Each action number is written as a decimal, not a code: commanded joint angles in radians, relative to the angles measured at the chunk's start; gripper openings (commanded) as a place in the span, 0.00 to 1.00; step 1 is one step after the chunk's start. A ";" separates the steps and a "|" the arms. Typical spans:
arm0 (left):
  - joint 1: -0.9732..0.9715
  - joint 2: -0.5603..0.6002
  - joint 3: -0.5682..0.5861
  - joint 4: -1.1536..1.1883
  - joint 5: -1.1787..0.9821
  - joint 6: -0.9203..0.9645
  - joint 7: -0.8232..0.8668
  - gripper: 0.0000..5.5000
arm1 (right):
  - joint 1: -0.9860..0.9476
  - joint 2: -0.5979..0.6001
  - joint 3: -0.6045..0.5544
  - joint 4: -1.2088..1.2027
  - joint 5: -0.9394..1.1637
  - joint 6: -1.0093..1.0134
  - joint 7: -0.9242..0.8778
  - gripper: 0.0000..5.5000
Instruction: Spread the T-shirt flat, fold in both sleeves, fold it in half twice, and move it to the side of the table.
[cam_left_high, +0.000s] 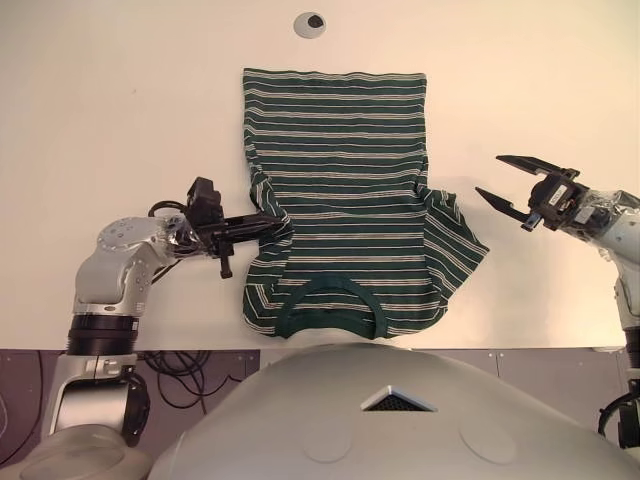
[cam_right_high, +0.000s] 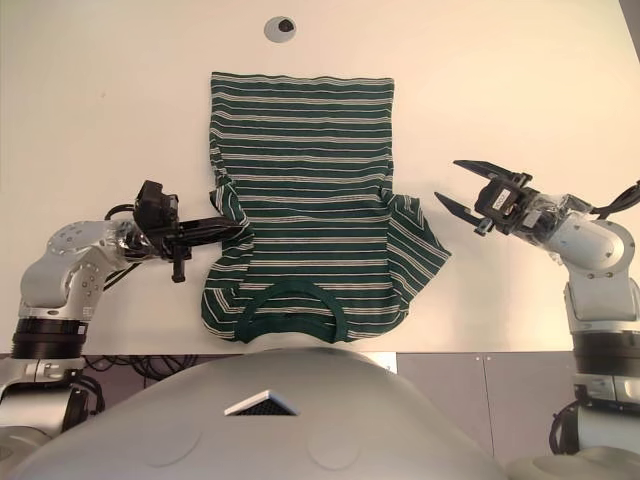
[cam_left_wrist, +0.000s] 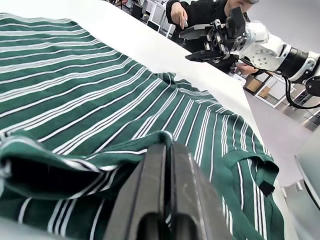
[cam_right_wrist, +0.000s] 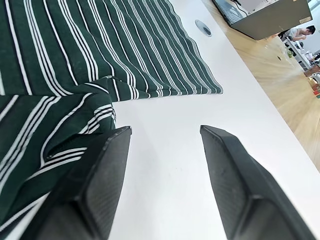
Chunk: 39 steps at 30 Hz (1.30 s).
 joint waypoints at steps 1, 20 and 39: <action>-0.018 -0.038 -0.010 -0.024 0.014 -0.010 0.042 0.07 | 0.052 0.051 -0.035 -0.103 0.233 0.188 0.053 0.46; -0.037 -0.249 0.180 -0.299 -0.232 0.030 0.331 0.40 | 0.236 0.019 -0.162 0.035 0.518 0.920 0.130 0.46; -0.009 -0.323 0.168 -0.221 -0.198 -0.100 0.347 0.41 | 0.334 0.049 -0.159 -0.130 0.612 1.048 0.183 0.16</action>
